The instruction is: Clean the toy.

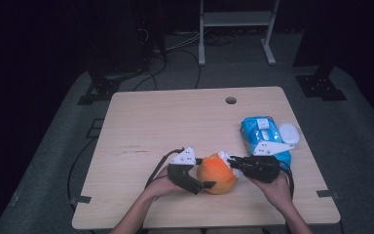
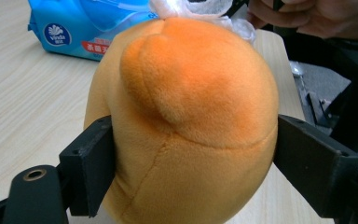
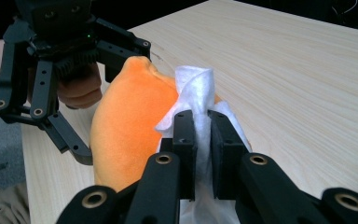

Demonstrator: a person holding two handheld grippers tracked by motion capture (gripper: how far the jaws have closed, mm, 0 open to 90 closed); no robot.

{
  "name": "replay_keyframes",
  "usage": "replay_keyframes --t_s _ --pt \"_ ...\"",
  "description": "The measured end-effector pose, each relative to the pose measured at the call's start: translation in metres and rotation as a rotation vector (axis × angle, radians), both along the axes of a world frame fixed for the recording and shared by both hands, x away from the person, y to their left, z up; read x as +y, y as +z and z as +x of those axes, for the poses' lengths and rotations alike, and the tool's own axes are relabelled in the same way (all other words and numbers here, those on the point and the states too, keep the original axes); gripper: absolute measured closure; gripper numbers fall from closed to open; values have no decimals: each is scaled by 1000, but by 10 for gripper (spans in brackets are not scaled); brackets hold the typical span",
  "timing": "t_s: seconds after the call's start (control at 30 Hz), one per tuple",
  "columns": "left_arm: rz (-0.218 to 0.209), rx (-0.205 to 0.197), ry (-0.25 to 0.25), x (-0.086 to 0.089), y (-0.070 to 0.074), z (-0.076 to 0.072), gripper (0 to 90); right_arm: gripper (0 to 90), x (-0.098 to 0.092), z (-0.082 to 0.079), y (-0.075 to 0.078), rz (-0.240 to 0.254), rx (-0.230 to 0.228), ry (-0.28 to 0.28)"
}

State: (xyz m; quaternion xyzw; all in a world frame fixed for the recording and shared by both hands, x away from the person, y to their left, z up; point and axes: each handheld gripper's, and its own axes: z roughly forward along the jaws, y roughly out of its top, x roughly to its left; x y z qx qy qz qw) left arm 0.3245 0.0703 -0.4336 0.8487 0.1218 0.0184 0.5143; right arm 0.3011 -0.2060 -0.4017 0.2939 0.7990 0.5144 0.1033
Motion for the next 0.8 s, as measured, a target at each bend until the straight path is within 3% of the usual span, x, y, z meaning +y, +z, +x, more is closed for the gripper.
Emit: replay_keyframes --t_s 0.17,0.2,0.33,0.53,0.6,0.7,0.8 --pt "-5 -17 41 -2 -2 -1 245 814 -1 0 -1 -6 -1 -11" --pt "-9 -19 61 -2 -2 -1 283 815 -1 -1 1 -16 -15 -22" --pt "-16 -15 73 -1 -3 -1 295 814 4 -9 7 -44 -60 -30" --pt "-36 13 87 1 -7 2 296 814 34 -24 11 -47 -97 71" --pt "-36 17 91 1 -7 2 296 814 38 -25 12 -61 -104 77" --pt "-37 15 89 1 -7 1 296 814 34 -23 13 -62 -105 70" --pt "-38 12 86 0 -7 1 296 813 23 -17 13 -59 -108 20"
